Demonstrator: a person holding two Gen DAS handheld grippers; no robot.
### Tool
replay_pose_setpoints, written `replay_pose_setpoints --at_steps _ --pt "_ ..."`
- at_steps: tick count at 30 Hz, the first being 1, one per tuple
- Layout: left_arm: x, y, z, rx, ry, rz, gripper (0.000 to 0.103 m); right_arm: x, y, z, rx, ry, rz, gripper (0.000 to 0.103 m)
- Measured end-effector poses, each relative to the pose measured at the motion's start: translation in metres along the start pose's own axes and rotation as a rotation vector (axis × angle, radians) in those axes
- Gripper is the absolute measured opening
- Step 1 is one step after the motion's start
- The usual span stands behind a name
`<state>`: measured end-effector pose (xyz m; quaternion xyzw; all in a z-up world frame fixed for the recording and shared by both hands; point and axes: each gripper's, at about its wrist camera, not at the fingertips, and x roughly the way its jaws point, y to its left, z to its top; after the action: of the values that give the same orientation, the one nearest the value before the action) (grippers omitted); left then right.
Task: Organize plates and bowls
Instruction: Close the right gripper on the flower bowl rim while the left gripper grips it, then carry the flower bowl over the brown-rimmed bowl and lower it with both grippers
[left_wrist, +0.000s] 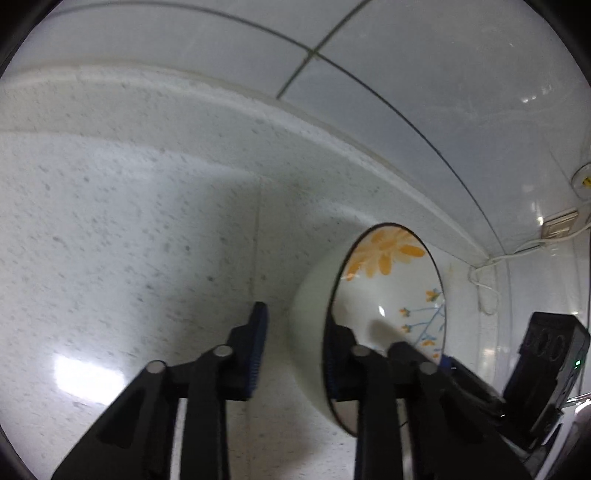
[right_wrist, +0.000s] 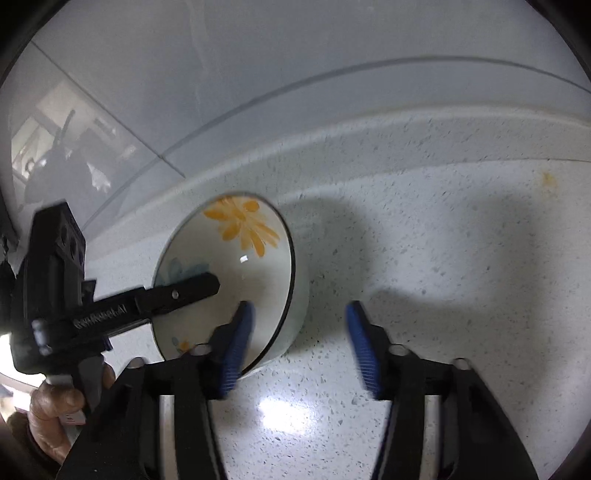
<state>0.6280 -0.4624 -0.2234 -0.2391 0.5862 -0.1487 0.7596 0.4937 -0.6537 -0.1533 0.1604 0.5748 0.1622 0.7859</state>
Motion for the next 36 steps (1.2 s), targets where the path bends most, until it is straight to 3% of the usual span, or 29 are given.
replay_pose_setpoints --at_steps 2,7,15,24,27,31,36 --pt "0.002 -0.005 -0.005 0.012 0.009 0.0 0.016 0.001 0.006 -0.003 -0.013 0.013 -0.015 0.025" --pt "0.004 -0.005 -0.024 -0.028 0.071 -0.013 0.016 -0.008 0.008 -0.018 0.006 0.058 -0.036 0.023" --pt "-0.019 -0.023 -0.074 0.02 0.114 -0.026 0.016 -0.048 0.02 -0.066 0.006 0.086 -0.097 0.022" --pt "-0.109 -0.056 -0.17 0.092 0.118 -0.127 0.016 -0.147 0.069 -0.144 0.031 0.007 -0.173 0.022" --pt "-0.144 -0.055 -0.207 0.112 0.118 -0.137 0.017 -0.176 0.089 -0.183 0.038 0.003 -0.187 0.022" --pt "-0.187 -0.035 -0.25 0.119 0.13 -0.14 0.018 -0.189 0.107 -0.226 0.045 0.023 -0.204 0.022" --pt "-0.209 -0.013 -0.298 0.129 0.141 -0.126 0.02 -0.185 0.112 -0.273 0.069 0.06 -0.206 0.022"
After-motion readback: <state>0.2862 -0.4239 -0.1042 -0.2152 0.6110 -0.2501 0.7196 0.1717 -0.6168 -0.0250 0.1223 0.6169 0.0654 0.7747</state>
